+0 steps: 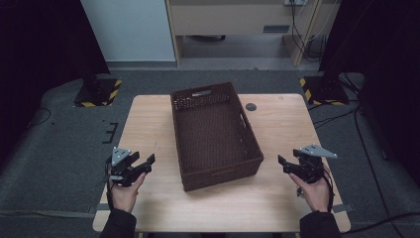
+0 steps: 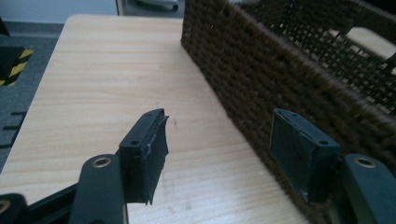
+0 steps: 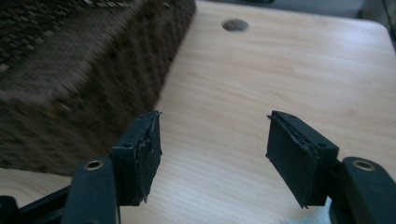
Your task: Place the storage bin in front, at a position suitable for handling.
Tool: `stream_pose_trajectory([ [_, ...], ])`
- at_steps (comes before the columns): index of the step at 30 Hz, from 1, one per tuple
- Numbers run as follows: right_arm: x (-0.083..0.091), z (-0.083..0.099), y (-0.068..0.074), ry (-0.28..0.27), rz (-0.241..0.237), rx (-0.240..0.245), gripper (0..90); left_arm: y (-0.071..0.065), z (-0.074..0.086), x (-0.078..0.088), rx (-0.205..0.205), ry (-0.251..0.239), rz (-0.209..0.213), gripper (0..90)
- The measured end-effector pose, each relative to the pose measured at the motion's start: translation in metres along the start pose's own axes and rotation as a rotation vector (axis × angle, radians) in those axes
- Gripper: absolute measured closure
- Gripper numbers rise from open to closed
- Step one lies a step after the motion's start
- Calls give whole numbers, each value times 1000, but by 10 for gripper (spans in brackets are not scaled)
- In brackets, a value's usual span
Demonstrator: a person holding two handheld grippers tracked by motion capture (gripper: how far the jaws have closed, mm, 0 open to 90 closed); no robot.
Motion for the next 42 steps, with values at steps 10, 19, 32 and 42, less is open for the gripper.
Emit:
stream_pose_trajectory([
  [10,-8,-44,25,-76,-67,38,429,-32,-18,-7,-25,-36,63,385],
  [19,-29,-44,49,-37,-122,112,441,-58,-11,-19,-72,8,121,394],
  [32,-31,-33,62,14,-217,66,690,-78,-3,-25,-114,36,165,427],
  [42,-35,-37,67,-3,-186,112,604,-78,7,-41,-143,86,145,545],
])
Point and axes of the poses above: each handheld gripper's, and its own axes: x roughly backward along the jaws, z roughly out of its underside, y roughly to its left, the point moved 5 cm from there along -x, roughly forward along the jaws, and after that the axes turned 6 degrees about x, right-handed, at the moved point
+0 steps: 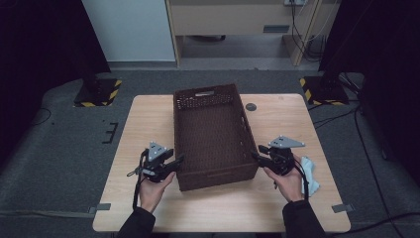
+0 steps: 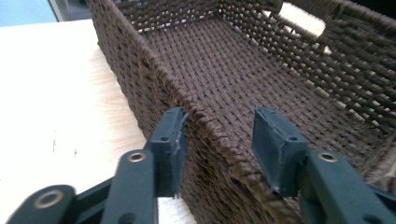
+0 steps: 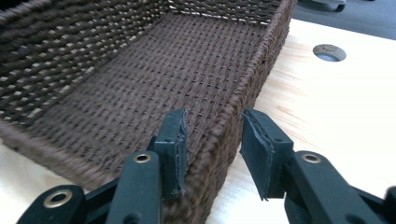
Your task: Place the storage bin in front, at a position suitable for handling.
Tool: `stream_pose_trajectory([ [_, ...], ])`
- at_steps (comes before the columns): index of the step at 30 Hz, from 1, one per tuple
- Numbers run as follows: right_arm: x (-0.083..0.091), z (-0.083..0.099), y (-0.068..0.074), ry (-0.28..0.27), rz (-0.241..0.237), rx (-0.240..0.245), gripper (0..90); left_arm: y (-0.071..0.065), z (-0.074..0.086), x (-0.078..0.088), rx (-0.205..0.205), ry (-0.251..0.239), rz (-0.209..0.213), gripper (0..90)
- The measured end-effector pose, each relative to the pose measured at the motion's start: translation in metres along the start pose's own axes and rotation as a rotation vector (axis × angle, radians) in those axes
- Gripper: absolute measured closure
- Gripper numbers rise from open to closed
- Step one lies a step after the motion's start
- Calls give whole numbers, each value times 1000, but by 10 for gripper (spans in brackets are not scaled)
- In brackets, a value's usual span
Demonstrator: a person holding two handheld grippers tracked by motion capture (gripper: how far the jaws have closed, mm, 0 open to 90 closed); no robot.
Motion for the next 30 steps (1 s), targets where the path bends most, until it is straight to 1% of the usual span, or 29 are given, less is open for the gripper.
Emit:
stream_pose_trajectory([
  [1,-3,0,0,4,8,10,609,0,0,-1,-4,-2,-5,548],
  [4,-10,1,1,19,2,-1,636,1,0,-1,-11,-4,-12,558],
  [5,-10,1,1,19,2,-1,636,1,0,-2,-8,-5,-13,558],
  [6,-10,2,3,29,2,-8,645,1,1,-3,-17,-5,-22,557],
  [7,-10,3,4,35,-2,-18,649,1,1,-3,-17,-5,-22,561],
  [10,-7,4,11,56,-13,-19,644,2,2,-2,-32,7,-49,582],
  [11,-7,4,11,56,-13,-19,644,3,3,-2,-36,14,-55,582],
  [12,-5,6,19,70,-42,-28,631,5,6,-3,-27,27,-42,639],
  [13,-3,7,21,74,-57,-32,621,6,7,-2,-17,28,-33,645],
  [16,-2,7,23,82,-65,-18,595,6,7,-1,-10,29,-26,650],
  [18,-3,6,21,73,-56,-11,542,5,7,-1,-19,36,-31,663],
  [19,-4,4,18,43,-38,-14,498,5,7,-1,-27,40,-35,668],
  [20,-4,2,15,15,-13,-6,478,5,7,-1,-30,43,-33,670],
  [21,-6,-2,9,-14,6,-10,468,5,7,0,-33,46,-32,671],
  [23,-9,-4,5,-19,10,-26,508,5,7,0,-37,50,-31,672],
  [24,-11,-5,4,-22,4,-33,512,4,7,1,-40,54,-30,671],
  [25,-11,-5,4,-22,4,-33,512,4,7,1,-40,54,-30,670],
  [26,-16,-4,2,-9,5,-28,543,3,8,2,-42,52,-30,669],
  [27,-16,-4,2,-9,5,-28,543,3,8,2,-42,52,-30,667],
  [28,-19,-3,4,-7,-26,-48,595,3,8,2,-41,54,-30,664],
  [30,-18,-3,5,-1,-20,-48,611,3,8,3,-36,41,-31,655],
])
Point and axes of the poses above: each handheld gripper's, and its own axes: x roughly backward along the jaws, z roughly out of its underside, y roughly to its left, the point moved 5 cm from there along -x, roughly forward along the jaws, and after that the axes turned 6 degrees about x, right-handed, at the moved point
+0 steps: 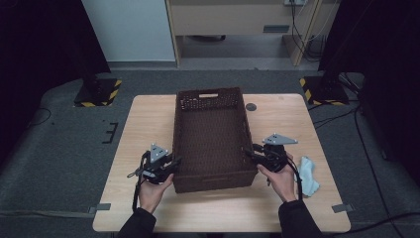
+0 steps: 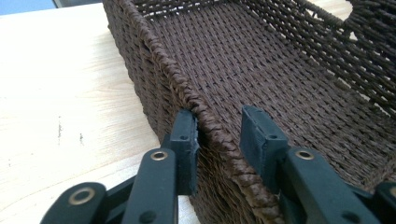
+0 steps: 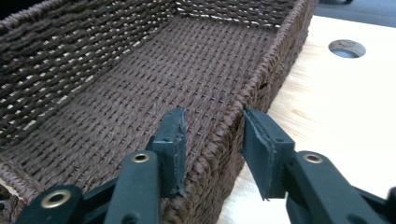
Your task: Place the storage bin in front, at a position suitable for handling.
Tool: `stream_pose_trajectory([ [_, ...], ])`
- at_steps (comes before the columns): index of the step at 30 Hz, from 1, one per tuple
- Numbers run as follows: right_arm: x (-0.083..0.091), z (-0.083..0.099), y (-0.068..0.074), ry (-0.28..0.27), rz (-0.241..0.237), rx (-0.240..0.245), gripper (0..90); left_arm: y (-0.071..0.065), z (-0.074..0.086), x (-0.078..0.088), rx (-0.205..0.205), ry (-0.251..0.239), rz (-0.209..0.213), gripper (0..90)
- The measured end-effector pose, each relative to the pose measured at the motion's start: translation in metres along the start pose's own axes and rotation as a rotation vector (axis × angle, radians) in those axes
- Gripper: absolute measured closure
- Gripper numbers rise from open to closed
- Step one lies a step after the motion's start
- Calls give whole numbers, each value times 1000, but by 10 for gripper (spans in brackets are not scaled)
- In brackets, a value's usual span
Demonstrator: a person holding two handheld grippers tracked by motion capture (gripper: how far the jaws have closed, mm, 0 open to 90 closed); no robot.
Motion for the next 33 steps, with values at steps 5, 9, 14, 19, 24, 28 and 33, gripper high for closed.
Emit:
stream_pose_trajectory([
  [5,5,1,5,24,-9,-9,626,9,-9,-3,13,-36,-26,545],
  [9,13,5,12,32,-9,0,619,17,-19,-5,36,-52,-27,530],
  [14,20,5,13,18,0,33,509,21,-25,-20,20,-34,-26,570],
  [19,20,-9,2,-73,39,8,476,20,-24,-30,32,0,13,662],
  [24,0,-12,-7,-57,38,-9,490,19,-21,-29,16,18,19,686],
  [28,-8,-4,-3,5,26,6,578,18,-19,-26,9,23,17,683],
  [33,2,3,5,18,8,-14,587,12,-12,-16,1,23,23,681],
])
Point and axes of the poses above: each handheld gripper's, and its own axes: x roughly backward along the jaws, z roughly out of its underside, y roughly to its left, the point moved 5 cm from there along -x, roughly forward along the jaws, and after that the axes turned 6 degrees about x, right-handed, at the moved point
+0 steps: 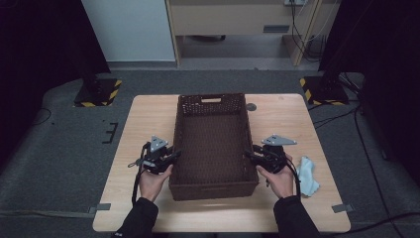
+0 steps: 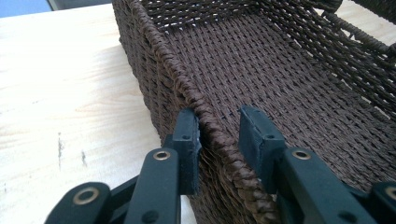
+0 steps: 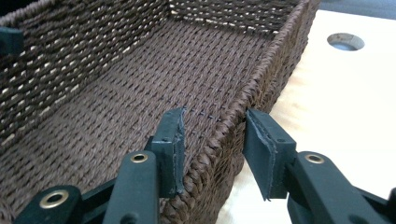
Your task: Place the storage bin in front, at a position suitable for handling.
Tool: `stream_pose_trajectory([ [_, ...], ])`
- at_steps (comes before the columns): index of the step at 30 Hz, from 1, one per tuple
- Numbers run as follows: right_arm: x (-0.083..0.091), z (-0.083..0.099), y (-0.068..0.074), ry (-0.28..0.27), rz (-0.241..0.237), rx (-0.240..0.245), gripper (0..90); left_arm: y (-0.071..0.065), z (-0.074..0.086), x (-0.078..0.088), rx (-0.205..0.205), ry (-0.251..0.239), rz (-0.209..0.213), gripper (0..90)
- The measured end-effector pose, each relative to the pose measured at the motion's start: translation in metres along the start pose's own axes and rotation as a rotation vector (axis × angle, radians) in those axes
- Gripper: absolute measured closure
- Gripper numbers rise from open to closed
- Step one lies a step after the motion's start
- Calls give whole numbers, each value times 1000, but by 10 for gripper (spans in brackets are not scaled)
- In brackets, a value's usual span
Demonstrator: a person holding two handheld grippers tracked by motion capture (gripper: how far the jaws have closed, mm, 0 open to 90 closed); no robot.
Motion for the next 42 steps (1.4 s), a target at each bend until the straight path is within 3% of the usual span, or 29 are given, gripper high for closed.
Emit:
stream_pose_trajectory([
  [6,17,12,12,-8,-21,-10,581,-9,14,16,-5,-5,19,674],
  [9,23,14,16,17,-27,4,566,-9,14,18,-8,-13,21,645],
  [10,22,11,13,8,-18,7,530,-8,12,17,-7,-21,16,568],
  [12,21,8,9,-24,0,16,503,-3,7,14,-6,-49,-27,530],
  [14,18,3,4,-50,18,8,478,0,4,11,9,-54,-27,507],
  [16,12,-1,-2,-68,40,29,494,2,1,5,12,-44,-19,504],
  [18,7,-2,-6,-56,45,30,544,2,1,0,9,-31,-24,556],
  [19,3,-2,-7,-52,35,19,563,2,1,-3,18,-21,8,567],
  [20,0,0,-4,-45,1,-4,593,2,1,-3,25,-18,13,633],
  [24,3,1,1,-37,24,3,602,-1,2,0,-15,-4,-13,674],
  [30,13,8,9,-32,11,-2,594,-6,7,8,-42,0,-23,681],
  [33,15,5,7,-48,-7,6,511,-5,8,8,-38,-4,-23,676],
  [36,27,-2,0,-108,-4,2,446,-5,8,8,-58,-4,-34,663],
  [38,39,-4,-12,-152,30,3,418,-6,8,8,-62,-7,-44,655],
  [42,54,13,-44,-124,122,-20,382,-5,8,8,-55,-4,-44,648],
])
Point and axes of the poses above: each handheld gripper's, and its own axes: x roughly backward along the jaws, z roughly out of its underside, y roughly to its left, the point moved 5 cm from there along -x, roughly forward along the jaws, and after that the axes turned 6 degrees about x, right-handed, at the moved point
